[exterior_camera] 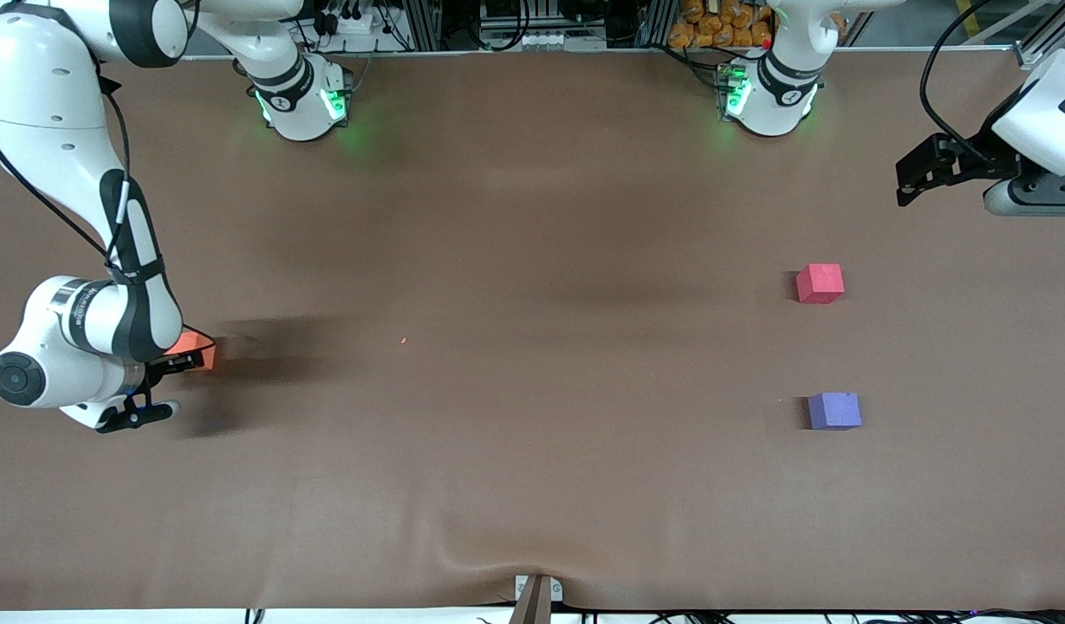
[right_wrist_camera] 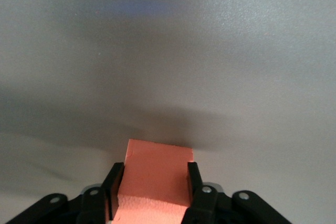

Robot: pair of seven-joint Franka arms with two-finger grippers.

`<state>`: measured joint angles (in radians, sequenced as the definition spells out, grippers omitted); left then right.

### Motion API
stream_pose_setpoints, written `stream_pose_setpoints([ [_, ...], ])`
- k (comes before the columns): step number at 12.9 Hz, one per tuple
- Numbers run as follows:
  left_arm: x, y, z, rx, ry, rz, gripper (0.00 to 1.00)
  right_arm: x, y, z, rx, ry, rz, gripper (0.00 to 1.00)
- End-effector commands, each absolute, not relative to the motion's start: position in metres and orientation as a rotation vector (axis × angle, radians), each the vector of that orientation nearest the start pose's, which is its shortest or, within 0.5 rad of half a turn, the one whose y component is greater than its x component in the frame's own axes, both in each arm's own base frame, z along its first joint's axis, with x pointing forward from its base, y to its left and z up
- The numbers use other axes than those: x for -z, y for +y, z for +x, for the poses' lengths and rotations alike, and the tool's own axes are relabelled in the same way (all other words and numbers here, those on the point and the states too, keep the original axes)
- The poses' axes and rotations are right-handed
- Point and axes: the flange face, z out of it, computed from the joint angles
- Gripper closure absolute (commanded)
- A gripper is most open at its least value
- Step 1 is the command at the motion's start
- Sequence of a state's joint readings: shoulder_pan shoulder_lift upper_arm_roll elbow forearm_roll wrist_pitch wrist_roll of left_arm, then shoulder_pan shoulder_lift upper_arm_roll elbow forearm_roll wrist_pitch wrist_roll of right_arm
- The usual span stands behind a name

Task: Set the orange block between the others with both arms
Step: 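Close the right gripper on the orange cube and lift it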

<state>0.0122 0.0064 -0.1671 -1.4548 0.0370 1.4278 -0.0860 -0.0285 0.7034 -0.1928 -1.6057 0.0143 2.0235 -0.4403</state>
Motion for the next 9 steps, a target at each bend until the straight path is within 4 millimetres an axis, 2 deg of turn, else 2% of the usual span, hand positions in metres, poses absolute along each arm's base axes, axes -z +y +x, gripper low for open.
stream_pose_setpoints([
  [1, -0.668, -0.076, 0.534, -0.035, 0.071, -3.101, 0.0, -0.226, -0.128, 0.663, -0.393, -0.418, -3.116, 0.51],
  [3, -0.669, -0.075, 0.534, -0.033, 0.066, -3.102, 0.0, -0.262, -0.092, 0.688, -0.275, -0.497, -3.136, 0.51],
  [4, -0.669, -0.075, 0.534, -0.033, 0.066, -3.102, 0.0, -0.272, -0.08, 0.693, -0.244, -0.514, -3.14, 0.51],
  [7, -0.668, -0.071, 0.536, -0.033, 0.054, -3.102, 0.0, -0.294, -0.033, 0.699, -0.153, -0.418, -3.077, 0.51],
  [8, -0.667, -0.069, 0.537, -0.034, 0.05, -3.103, 0.0, -0.298, -0.021, 0.697, -0.162, -0.353, -3.052, 0.51],
  [9, -0.667, -0.067, 0.537, -0.034, 0.045, -3.103, 0.0, -0.299, 0.001, 0.695, -0.191, -0.288, -3.03, 0.51],
])
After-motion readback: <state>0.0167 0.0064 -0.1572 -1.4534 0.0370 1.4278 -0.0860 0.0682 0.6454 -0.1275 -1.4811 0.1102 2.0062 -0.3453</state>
